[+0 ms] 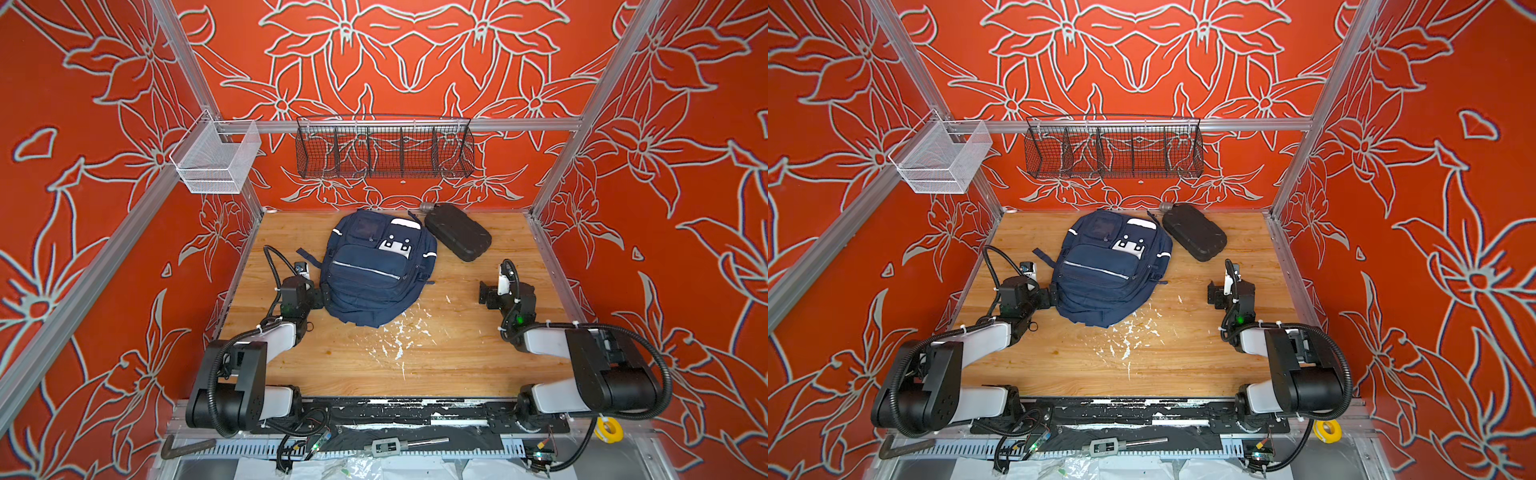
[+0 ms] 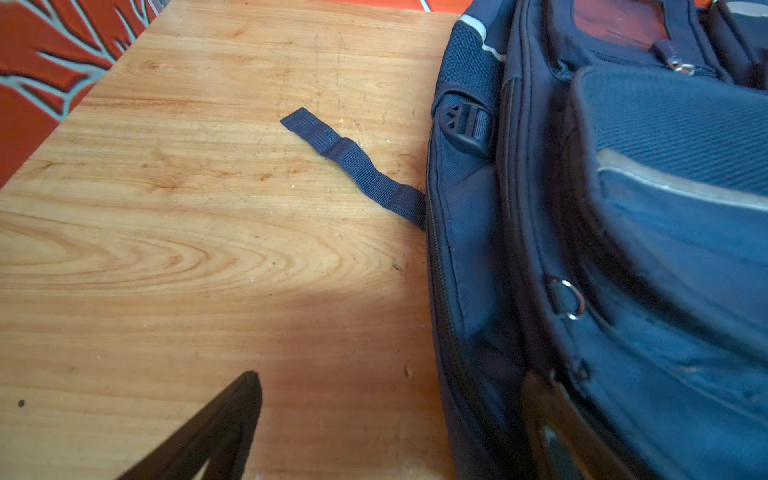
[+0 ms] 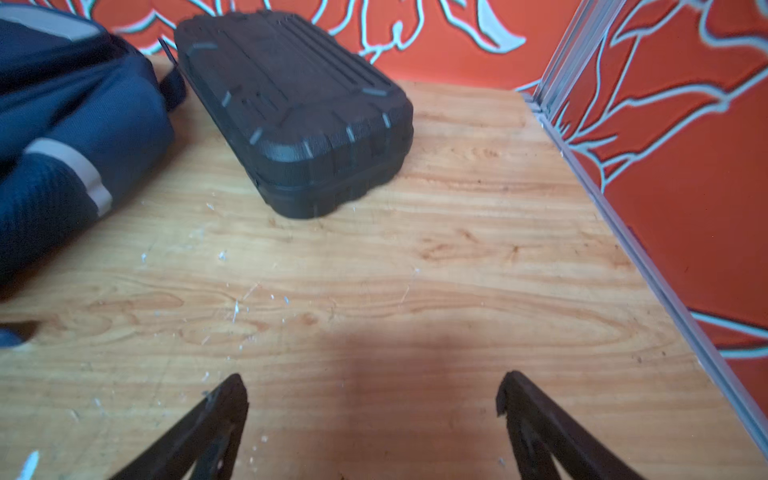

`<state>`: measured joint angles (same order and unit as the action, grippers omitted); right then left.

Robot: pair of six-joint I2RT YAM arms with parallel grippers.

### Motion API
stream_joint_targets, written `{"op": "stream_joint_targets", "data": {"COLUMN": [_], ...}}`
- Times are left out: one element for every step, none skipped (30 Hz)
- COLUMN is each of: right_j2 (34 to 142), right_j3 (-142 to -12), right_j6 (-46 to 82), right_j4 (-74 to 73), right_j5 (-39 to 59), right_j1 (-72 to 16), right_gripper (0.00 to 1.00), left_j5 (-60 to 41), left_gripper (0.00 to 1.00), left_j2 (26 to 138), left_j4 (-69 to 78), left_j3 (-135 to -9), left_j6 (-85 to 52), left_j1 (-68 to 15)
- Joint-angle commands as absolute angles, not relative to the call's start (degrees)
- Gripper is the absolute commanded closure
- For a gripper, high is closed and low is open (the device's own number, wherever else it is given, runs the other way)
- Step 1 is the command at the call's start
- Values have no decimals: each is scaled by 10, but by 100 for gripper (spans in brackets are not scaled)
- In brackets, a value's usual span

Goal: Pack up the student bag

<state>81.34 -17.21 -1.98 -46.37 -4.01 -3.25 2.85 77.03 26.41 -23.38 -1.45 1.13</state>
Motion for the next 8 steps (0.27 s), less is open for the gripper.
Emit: {"op": "stream_joint_targets", "data": {"right_j2": [808,812,816,814,809,809,811,808], "right_j3": [-182,-181,-178,-178,-181,-180,-176,-176], "right_j6": [-30,-30,-30,-30,-30,-30,-29,-30], "right_j4": [-457,-464,-481,-478,-464,-465,-476,-473], "right_j5": [-25,-25,-24,-25,-26,-25,-25,-26], "right_j1": [-34,-34,-34,-34,-34,-34,-34,-34], "right_gripper": [3,3,3,3,3,3,3,3], "left_j5": [29,30,31,31,31,32,32,29], "left_gripper": [3,3,3,3,3,3,3,3], "left_j2": [776,778,777,777,777,776,771,770], "left_j4": [272,272,273,272,272,273,275,278], "left_j3": [-241,-242,-242,-242,-242,-240,-237,-235], "left_j6": [-8,-8,-8,-8,-8,-8,-8,-7], "left_j1": [9,8,8,8,8,8,8,7]}}
